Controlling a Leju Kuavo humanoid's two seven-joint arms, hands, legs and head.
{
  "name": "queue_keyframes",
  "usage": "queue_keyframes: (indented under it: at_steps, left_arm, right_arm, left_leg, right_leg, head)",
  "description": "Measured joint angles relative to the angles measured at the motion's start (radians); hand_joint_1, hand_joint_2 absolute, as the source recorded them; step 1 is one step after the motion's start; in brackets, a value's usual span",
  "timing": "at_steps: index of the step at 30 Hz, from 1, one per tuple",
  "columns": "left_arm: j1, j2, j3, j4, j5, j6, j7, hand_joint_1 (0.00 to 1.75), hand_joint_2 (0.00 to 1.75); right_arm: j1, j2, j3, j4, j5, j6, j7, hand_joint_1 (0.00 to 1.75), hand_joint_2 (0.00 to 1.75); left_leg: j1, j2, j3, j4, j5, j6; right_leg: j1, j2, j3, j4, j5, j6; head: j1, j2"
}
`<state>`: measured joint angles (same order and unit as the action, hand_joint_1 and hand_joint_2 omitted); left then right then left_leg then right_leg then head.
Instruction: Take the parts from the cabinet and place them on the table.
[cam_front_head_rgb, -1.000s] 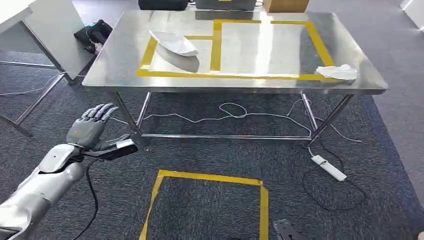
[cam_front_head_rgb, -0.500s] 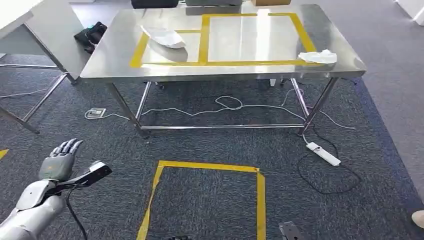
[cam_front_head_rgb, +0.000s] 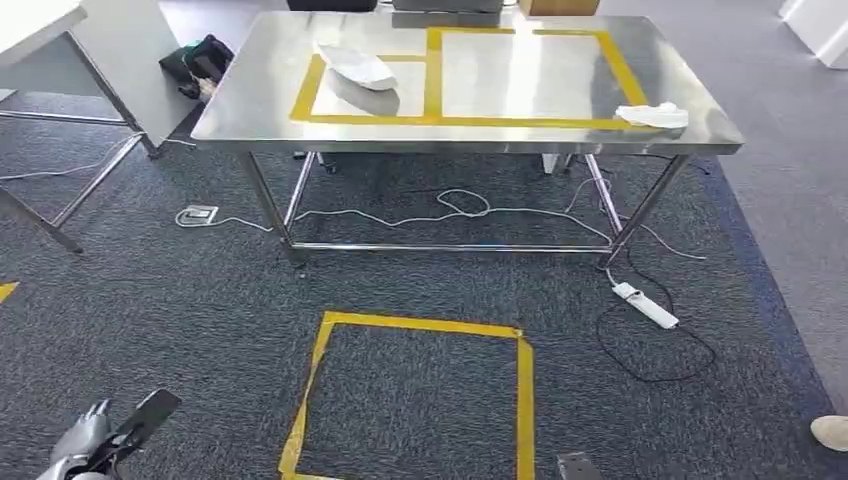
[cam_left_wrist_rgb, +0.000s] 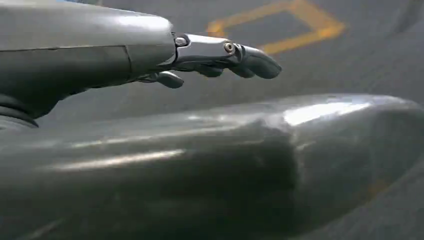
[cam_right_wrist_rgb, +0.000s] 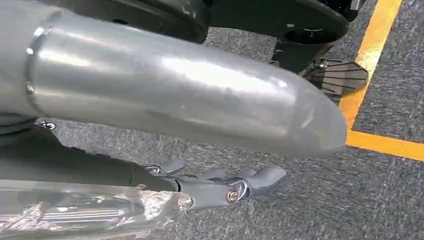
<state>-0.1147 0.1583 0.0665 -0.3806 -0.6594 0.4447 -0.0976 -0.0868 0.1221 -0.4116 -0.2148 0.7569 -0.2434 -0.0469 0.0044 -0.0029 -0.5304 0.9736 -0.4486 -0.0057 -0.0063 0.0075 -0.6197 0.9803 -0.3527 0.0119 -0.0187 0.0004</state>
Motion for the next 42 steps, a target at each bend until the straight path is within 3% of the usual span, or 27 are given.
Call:
queue_keyframes:
  at_steps: [1, 2, 4, 5, 7, 8, 9, 12, 13, 14, 16, 17, 18, 19, 23, 25, 27, 28, 29, 31, 32, 33, 34, 35, 38, 40, 42]
  left_arm:
    - [0.012, -0.016, 0.032, 0.021, 0.033, -0.022, 0.007, 0.00, 0.00]
    - [0.024, -0.029, 0.061, 0.038, 0.061, -0.038, 0.019, 0.00, 0.00]
    - [0.049, -0.053, 0.119, 0.070, 0.101, -0.057, 0.035, 0.00, 0.00]
    - [0.060, -0.062, 0.145, 0.084, 0.112, -0.067, 0.051, 0.00, 0.00]
    - [0.074, -0.084, 0.186, 0.106, 0.138, -0.090, 0.111, 0.00, 0.00]
    - [0.079, -0.093, 0.206, 0.114, 0.149, -0.097, 0.144, 0.00, 0.00]
    - [0.081, -0.106, 0.223, 0.120, 0.159, -0.102, 0.179, 0.00, 0.00]
    - [0.089, -0.138, 0.278, 0.137, 0.191, -0.110, 0.283, 0.00, 0.00]
    - [0.093, -0.149, 0.289, 0.141, 0.197, -0.110, 0.293, 0.00, 0.00]
    - [0.097, -0.162, 0.302, 0.145, 0.202, -0.109, 0.298, 0.00, 0.00]
    - [0.099, -0.185, 0.329, 0.151, 0.213, -0.109, 0.298, 0.00, 0.00]
    - [0.099, -0.196, 0.341, 0.153, 0.215, -0.111, 0.297, 0.00, 0.00]
    - [0.099, -0.203, 0.346, 0.153, 0.213, -0.117, 0.297, 0.00, 0.00]
    - [0.100, -0.209, 0.350, 0.154, 0.206, -0.120, 0.297, 0.00, 0.00]
    - [0.104, -0.234, 0.354, 0.165, 0.191, -0.131, 0.298, 0.00, 0.00]
    - [0.105, -0.244, 0.355, 0.167, 0.188, -0.133, 0.297, 0.00, 0.00]
    - [0.100, -0.255, 0.355, 0.167, 0.184, -0.140, 0.297, 0.00, 0.00]
    - [0.100, -0.259, 0.355, 0.168, 0.181, -0.141, 0.297, 0.00, 0.00]
    - [0.102, -0.265, 0.355, 0.169, 0.178, -0.141, 0.297, 0.00, 0.00]
    - [0.104, -0.268, 0.355, 0.169, 0.177, -0.145, 0.297, 0.00, 0.00]
    - [0.104, -0.269, 0.355, 0.169, 0.176, -0.146, 0.297, 0.00, 0.00]
    - [0.101, -0.270, 0.355, 0.169, 0.176, -0.146, 0.295, 0.00, 0.00]
    - [0.095, -0.274, 0.355, 0.169, 0.176, -0.146, 0.292, 0.00, 0.00]
    - [0.093, -0.275, 0.355, 0.169, 0.176, -0.146, 0.290, 0.00, 0.00]
    - [0.099, -0.280, 0.355, 0.169, 0.169, -0.149, 0.286, 0.00, 0.00]
    - [0.098, -0.280, 0.355, 0.169, 0.167, -0.152, 0.285, 0.00, 0.00]
    - [0.094, -0.284, 0.355, 0.169, 0.164, -0.157, 0.282, 0.00, 0.00]
  right_arm:
    - [0.002, 0.000, -0.001, 0.000, 0.004, -0.006, 0.001, 0.00, 0.00]
    - [0.003, 0.000, -0.001, 0.000, 0.007, -0.013, 0.003, 0.00, 0.00]
    - [0.006, 0.002, -0.002, 0.001, 0.013, -0.024, 0.005, 0.00, 0.00]
    - [0.009, 0.005, -0.002, 0.001, 0.014, -0.028, 0.006, 0.00, 0.00]
    - [0.010, 0.005, -0.004, 0.001, 0.019, -0.044, 0.008, 0.00, 0.00]
    - [0.010, 0.005, -0.006, 0.001, 0.021, -0.045, 0.008, 0.00, 0.00]
    - [0.012, 0.005, -0.007, 0.002, 0.022, -0.048, 0.008, 0.00, 0.00]
    - [0.018, 0.006, -0.010, 0.002, 0.025, -0.056, 0.009, 0.00, 0.00]
    - [0.020, 0.006, -0.010, 0.003, 0.025, -0.056, 0.010, 0.00, 0.00]
    - [0.023, 0.006, -0.011, 0.003, 0.024, -0.058, 0.010, 0.00, 0.00]
    - [0.026, 0.006, -0.020, 0.004, 0.019, -0.063, 0.008, 0.00, 0.00]
    - [0.028, 0.006, -0.024, 0.005, 0.018, -0.064, 0.005, 0.00, 0.00]
    - [0.026, 0.007, -0.026, 0.005, 0.018, -0.065, 0.005, 0.00, 0.00]
    - [0.028, 0.010, -0.026, 0.007, 0.018, -0.065, 0.004, 0.00, 0.00]
    - [0.032, 0.011, -0.031, 0.008, 0.018, -0.066, 0.004, 0.00, 0.00]
    - [0.034, 0.011, -0.034, 0.008, 0.018, -0.066, 0.004, 0.00, 0.00]
    - [0.040, 0.011, -0.035, 0.008, 0.018, -0.066, 0.005, 0.00, 0.00]
    - [0.042, 0.011, -0.036, 0.008, 0.018, -0.066, 0.006, 0.00, 0.00]
    - [0.042, 0.011, -0.037, 0.008, 0.018, -0.066, 0.006, 0.00, 0.00]
    - [0.041, 0.011, -0.039, 0.009, 0.018, -0.065, 0.006, 0.00, 0.00]
    - [0.040, 0.011, -0.040, 0.009, 0.018, -0.065, 0.006, 0.00, 0.00]
    - [0.039, 0.011, -0.041, 0.009, 0.018, -0.065, 0.006, 0.00, 0.00]
    - [0.041, 0.011, -0.042, 0.009, 0.018, -0.065, 0.006, 0.00, 0.00]
    - [0.040, 0.011, -0.043, 0.009, 0.018, -0.064, 0.006, 0.00, 0.00]
    - [0.036, 0.011, -0.043, 0.009, 0.016, -0.060, 0.007, 0.00, 0.00]
    - [0.036, 0.011, -0.044, 0.009, 0.015, -0.057, 0.006, 0.00, 0.00]
    - [0.040, 0.011, -0.047, 0.010, 0.014, -0.053, 0.006, 0.00, 0.00]
  left_leg:
    - [-0.001, 0.000, -0.004, 0.000, 0.004, 0.005]
    - [-0.002, 0.001, -0.007, 0.001, 0.004, 0.005]
    - [-0.005, 0.001, -0.012, 0.004, 0.004, 0.007]
    - [-0.009, 0.000, -0.015, 0.009, 0.004, 0.018]
    - [-0.008, -0.001, -0.018, 0.003, 0.010, 0.026]
    - [0.003, -0.001, -0.011, -0.013, 0.023, 0.032]
    - [0.002, -0.004, -0.012, -0.014, 0.026, 0.035]
    - [0.003, -0.015, -0.027, -0.014, 0.034, 0.034]
    - [0.003, -0.020, -0.032, -0.012, 0.037, 0.030]
    - [0.005, -0.028, -0.036, -0.011, 0.041, 0.026]
    - [0.011, -0.050, -0.045, -0.007, 0.047, 0.014]
    - [0.015, -0.062, -0.049, -0.002, 0.049, 0.007]
    - [0.015, -0.069, -0.054, 0.005, 0.050, -0.004]
    - [0.012, -0.079, -0.057, 0.008, 0.049, -0.010]
    - [0.020, -0.100, -0.063, 0.004, 0.062, -0.030]
    - [0.013, -0.029, -0.097, 0.084, -0.005, -0.031]
    - [0.013, -0.011, -0.172, 0.250, -0.093, -0.034]
    - [0.013, -0.009, -0.198, 0.315, -0.118, -0.034]
    - [0.013, -0.009, -0.199, 0.329, -0.115, -0.033]
    - [0.012, -0.005, -0.135, 0.232, -0.057, -0.027]
    - [0.010, 0.014, -0.080, 0.145, -0.022, -0.023]
    - [0.006, 0.070, -0.023, 0.055, 0.002, -0.017]
    - [-0.003, 0.106, -0.009, 0.012, -0.008, -0.018]
    - [-0.001, 0.082, -0.014, 0.018, -0.002, -0.010]
    - [-0.003, 0.047, -0.020, 0.012, 0.005, 0.007]
    - [0.004, 0.025, -0.020, 0.009, 0.015, 0.020]
    - [0.002, -0.003, -0.027, 0.009, 0.019, 0.028]
  right_leg:
    - [-0.004, 0.001, -0.001, -0.005, -0.003, 0.026]
    - [-0.005, 0.001, -0.004, -0.006, 0.004, 0.038]
    - [-0.007, 0.001, -0.004, -0.009, 0.005, 0.039]
    - [-0.012, 0.000, -0.004, -0.013, 0.009, 0.052]
    - [-0.011, -0.003, -0.004, -0.016, 0.012, 0.058]
    - [-0.011, -0.004, -0.014, -0.006, 0.003, 0.060]
    - [-0.011, -0.004, -0.026, 0.023, -0.031, 0.059]
    - [-0.010, -0.003, -0.114, 0.271, -0.177, 0.060]
    - [-0.011, -0.003, -0.129, 0.328, -0.201, 0.061]
    - [-0.012, -0.003, -0.117, 0.325, -0.197, 0.061]
    - [-0.017, 0.001, -0.016, 0.185, -0.144, 0.065]
    - [-0.022, 0.015, 0.054, 0.081, -0.115, 0.068]
    - [-0.025, 0.057, 0.085, 0.025, -0.140, 0.075]
    - [-0.019, 0.060, 0.085, 0.022, -0.133, 0.057]
    - [-0.015, 0.018, 0.088, 0.034, -0.122, 0.016]
    - [-0.013, 0.001, 0.081, 0.034, -0.116, 0.004]
    - [-0.009, -0.025, 0.072, 0.034, -0.114, 0.000]
    - [-0.007, -0.040, 0.067, 0.035, -0.112, -0.002]
    - [-0.006, -0.054, 0.064, 0.035, -0.110, -0.002]
    - [-0.005, -0.078, 0.063, 0.035, -0.108, 0.000]
    - [-0.005, -0.090, 0.064, 0.035, -0.108, 0.001]
    - [-0.004, -0.100, 0.067, 0.035, -0.108, 0.006]
    - [0.007, -0.109, 0.065, 0.042, -0.112, 0.015]
    - [0.006, -0.118, 0.065, 0.037, -0.110, 0.021]
    - [0.003, -0.155, 0.081, 0.027, -0.109, 0.038]
    - [-0.004, -0.057, 0.055, 0.086, -0.160, 0.049]
    - [-0.003, -0.017, -0.018, 0.253, -0.242, 0.050]
  head:
    - [0.000, 0.000]
    - [0.000, 0.000]
    - [-0.001, 0.000]
    - [-0.002, 0.000]
    - [-0.002, 0.000]
    - [-0.001, 0.000]
    - [0.000, 0.000]
    - [0.002, 0.000]
    - [0.003, 0.000]
    - [0.002, 0.000]
    - [0.002, 0.000]
    - [0.003, 0.000]
    - [0.003, 0.000]
    - [0.003, 0.000]
    - [-0.003, 0.000]
    - [-0.014, 0.000]
    - [-0.016, 0.000]
    - [-0.015, 0.000]
    - [-0.015, 0.000]
    - [-0.015, 0.000]
    - [-0.015, 0.000]
    - [-0.016, 0.000]
    - [-0.019, 0.000]
    - [-0.011, 0.000]
    - [-0.012, 0.000]
    - [-0.005, 0.000]
    - [0.000, 0.000]
